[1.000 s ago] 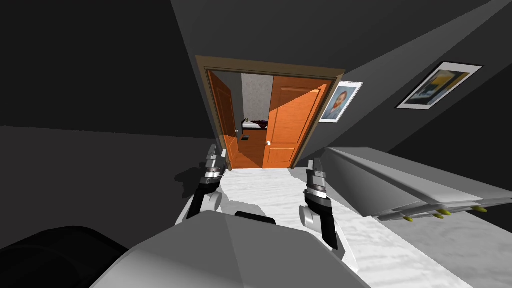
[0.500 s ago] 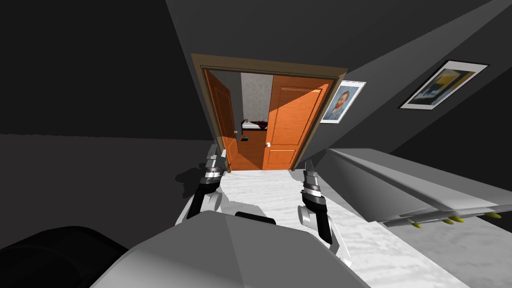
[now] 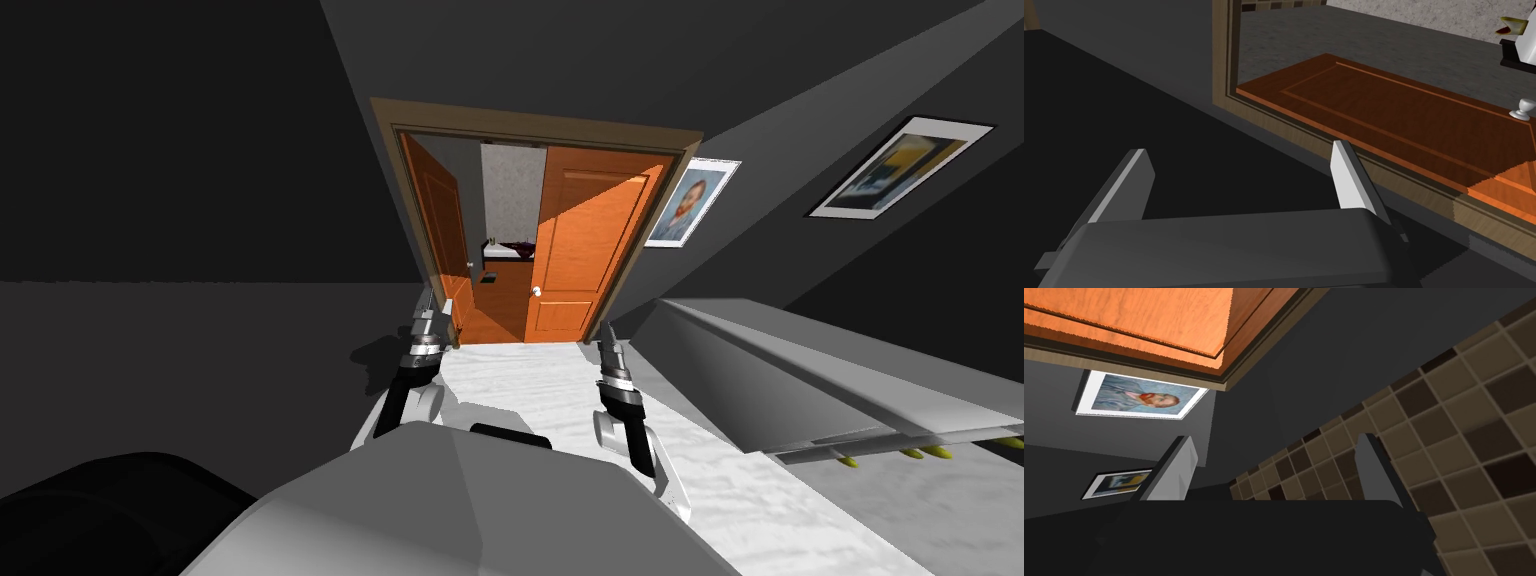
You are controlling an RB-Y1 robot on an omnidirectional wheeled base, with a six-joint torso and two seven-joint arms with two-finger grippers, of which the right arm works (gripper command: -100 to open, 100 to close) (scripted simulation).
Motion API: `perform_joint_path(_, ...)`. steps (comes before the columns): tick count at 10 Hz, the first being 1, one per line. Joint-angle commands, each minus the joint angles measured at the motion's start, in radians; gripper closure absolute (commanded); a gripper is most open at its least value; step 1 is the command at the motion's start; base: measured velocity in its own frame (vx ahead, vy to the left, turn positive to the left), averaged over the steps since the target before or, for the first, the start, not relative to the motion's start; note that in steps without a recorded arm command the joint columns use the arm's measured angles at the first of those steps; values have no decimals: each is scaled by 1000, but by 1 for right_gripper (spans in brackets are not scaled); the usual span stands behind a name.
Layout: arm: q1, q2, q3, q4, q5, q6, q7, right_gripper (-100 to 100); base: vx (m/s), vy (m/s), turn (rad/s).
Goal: Push the door open
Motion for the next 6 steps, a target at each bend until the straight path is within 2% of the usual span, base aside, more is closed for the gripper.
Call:
perform_joint_path(1, -16, -3, -2, 38, 13, -4, 31, -100, 98, 7, -7)
perform_joint_path(6, -60, -12, -10, 159, 54, -19, 123, -100, 99, -6, -6)
